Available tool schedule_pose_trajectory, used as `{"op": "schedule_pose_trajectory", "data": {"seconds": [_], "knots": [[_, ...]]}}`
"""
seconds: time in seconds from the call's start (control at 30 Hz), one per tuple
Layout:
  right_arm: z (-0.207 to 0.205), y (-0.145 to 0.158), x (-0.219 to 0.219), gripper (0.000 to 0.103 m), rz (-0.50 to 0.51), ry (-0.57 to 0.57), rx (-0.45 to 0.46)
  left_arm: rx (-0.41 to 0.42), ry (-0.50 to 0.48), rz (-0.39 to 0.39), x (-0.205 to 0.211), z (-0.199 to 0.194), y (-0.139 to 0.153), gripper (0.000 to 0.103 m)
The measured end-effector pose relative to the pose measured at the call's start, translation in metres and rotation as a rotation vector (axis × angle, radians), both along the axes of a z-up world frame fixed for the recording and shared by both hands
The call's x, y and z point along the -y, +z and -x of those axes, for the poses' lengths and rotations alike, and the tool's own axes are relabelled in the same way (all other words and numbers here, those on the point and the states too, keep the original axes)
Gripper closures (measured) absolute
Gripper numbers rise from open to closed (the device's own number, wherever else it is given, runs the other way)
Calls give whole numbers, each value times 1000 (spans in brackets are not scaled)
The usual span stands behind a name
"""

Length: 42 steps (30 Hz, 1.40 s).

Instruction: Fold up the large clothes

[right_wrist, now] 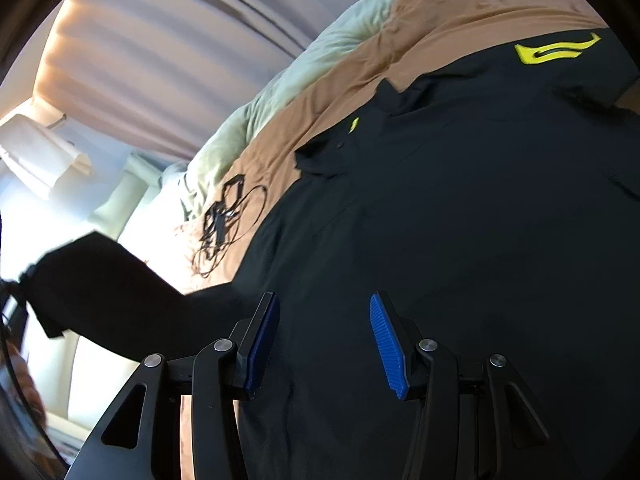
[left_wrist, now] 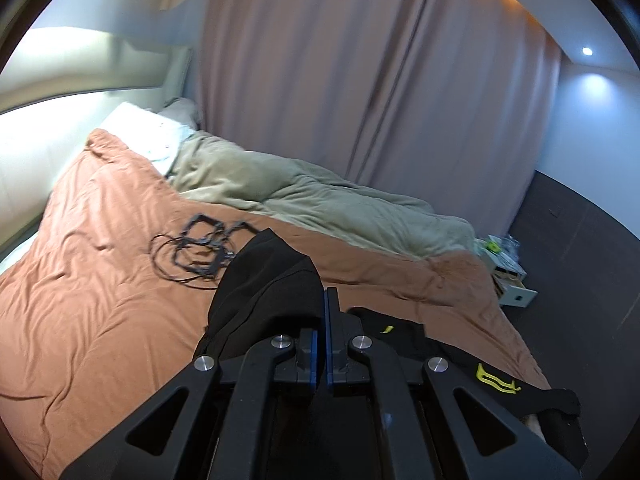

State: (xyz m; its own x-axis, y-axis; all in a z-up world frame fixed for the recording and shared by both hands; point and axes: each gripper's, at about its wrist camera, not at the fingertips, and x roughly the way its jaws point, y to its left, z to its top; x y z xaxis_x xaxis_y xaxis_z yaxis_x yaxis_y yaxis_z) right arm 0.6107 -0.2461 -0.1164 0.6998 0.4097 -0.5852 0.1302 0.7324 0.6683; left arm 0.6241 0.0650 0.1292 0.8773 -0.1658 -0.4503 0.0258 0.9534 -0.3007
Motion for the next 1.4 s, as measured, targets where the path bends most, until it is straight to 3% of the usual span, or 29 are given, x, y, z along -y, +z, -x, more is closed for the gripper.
{"op": "schedule_pose_trajectory", "data": {"seconds": [0.27, 0.57, 0.6, 0.67, 0.8, 0.87, 0.9, 0.93, 0.97, 1.0, 1.13, 1.4], "knots": [[0, -5, 40, 55, -91, -71, 16, -12, -168, -25, 89, -30, -3, 98], [4, -22, 103, 55, -117, -213, -54, -104, -333, -69, 198, -72, -48, 98], [3, -25, 108, 53, -126, -229, -65, -127, -352, -76, 210, -77, -57, 98], [3, -29, 120, 35, -150, -272, -70, -160, -370, -99, 231, -83, -75, 98], [6, -35, 138, 25, -193, -337, -78, -248, -445, -89, 262, -97, -108, 97], [5, -38, 143, 24, -223, -351, -78, -321, -486, -75, 274, -103, -129, 88], [5, -39, 144, 24, -232, -358, -79, -350, -502, -72, 278, -103, -136, 63], [6, -40, 148, 24, -242, -369, -79, -377, -524, -69, 283, -102, -144, 24], [7, -41, 151, 24, -246, -378, -79, -400, -549, -61, 287, -100, -153, 10], [8, -40, 153, 24, -251, -386, -76, -404, -561, -58, 287, -98, -156, 4], [12, -38, 158, 24, -264, -397, -64, -407, -538, -69, 272, -89, -161, 4], [18, -27, 147, 24, -216, -344, -48, -354, -445, 21, 198, -45, -149, 4]]}}
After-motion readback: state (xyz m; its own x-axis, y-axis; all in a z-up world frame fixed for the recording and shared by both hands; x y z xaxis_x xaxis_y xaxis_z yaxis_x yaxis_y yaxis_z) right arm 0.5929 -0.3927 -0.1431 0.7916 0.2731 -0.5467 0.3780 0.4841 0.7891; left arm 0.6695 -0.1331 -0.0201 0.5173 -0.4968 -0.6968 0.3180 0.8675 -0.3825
